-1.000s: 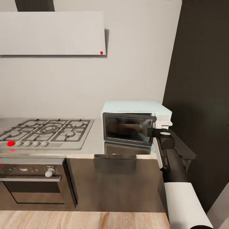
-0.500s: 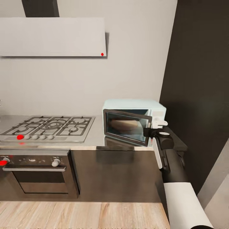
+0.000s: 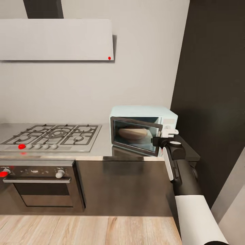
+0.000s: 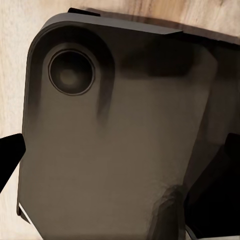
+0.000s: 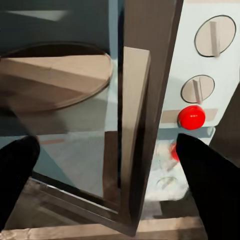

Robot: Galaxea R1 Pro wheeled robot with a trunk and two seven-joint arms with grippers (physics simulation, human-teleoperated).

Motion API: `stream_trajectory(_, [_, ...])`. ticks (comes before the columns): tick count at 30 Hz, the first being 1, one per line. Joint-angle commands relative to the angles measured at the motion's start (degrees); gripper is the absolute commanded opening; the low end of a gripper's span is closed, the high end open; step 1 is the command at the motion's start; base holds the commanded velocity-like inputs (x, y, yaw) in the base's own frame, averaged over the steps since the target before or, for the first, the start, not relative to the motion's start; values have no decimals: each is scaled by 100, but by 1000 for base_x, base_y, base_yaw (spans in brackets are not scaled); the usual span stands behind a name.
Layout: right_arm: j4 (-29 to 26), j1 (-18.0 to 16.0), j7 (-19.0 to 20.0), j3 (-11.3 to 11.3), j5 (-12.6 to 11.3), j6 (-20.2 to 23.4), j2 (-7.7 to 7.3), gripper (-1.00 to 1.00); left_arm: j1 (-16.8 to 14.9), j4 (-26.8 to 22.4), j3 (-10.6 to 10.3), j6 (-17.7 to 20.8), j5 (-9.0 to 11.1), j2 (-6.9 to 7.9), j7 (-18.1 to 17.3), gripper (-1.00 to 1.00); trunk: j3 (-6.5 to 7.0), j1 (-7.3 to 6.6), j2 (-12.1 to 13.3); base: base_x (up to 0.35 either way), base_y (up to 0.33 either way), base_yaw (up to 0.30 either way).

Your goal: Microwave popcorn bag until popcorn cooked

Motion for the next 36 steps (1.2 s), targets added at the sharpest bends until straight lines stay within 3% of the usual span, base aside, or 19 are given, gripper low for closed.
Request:
stream_trajectory(1, [-5, -4, 27, -5, 56, 34, 5, 100, 0, -6, 1, -11, 35, -1, -1, 100, -5, 0, -3, 0, 0, 0])
stream_trajectory(10, [-5, -3, 91, -5, 46, 176, 5, 100, 2, -6, 1, -11, 35, -1, -1, 100, -5, 0, -3, 0, 0, 0])
stream_trajectory(12, [-5, -3, 130, -5, 25, 275, -99, 100, 2, -6, 1, -12, 35, -1, -1, 100, -5, 0, -3, 0, 0, 0])
stream_trajectory(16, [2, -3, 279, -8, -51, 435, -552, 100, 3, -6, 1, -12, 35, -1, -1, 100, -5, 0, -3, 0, 0, 0])
stream_trajectory(22, [2, -3, 594, -26, -40, 1301, -1001, 100, -1, -6, 1, -11, 35, 0, -1, 100, -5, 0, -3, 0, 0, 0])
stream_trajectory(26, [3, -3, 581, -48, 41, 1334, -1058, 100, 2, -6, 1, -11, 35, 1, -1, 100, -5, 0, -3, 0, 0, 0])
stream_trajectory(29, [-15, -3, 491, -131, 69, 1264, -982, 100, 3, -24, 19, -11, 53, 17, -1, 100, -5, 0, -3, 0, 0, 0])
stream_trajectory(36, [-23, -3, 442, -162, 70, 1128, -1012, 100, 2, -24, 17, -11, 53, 17, 4, 100, -5, 0, -3, 6, 0, 0])
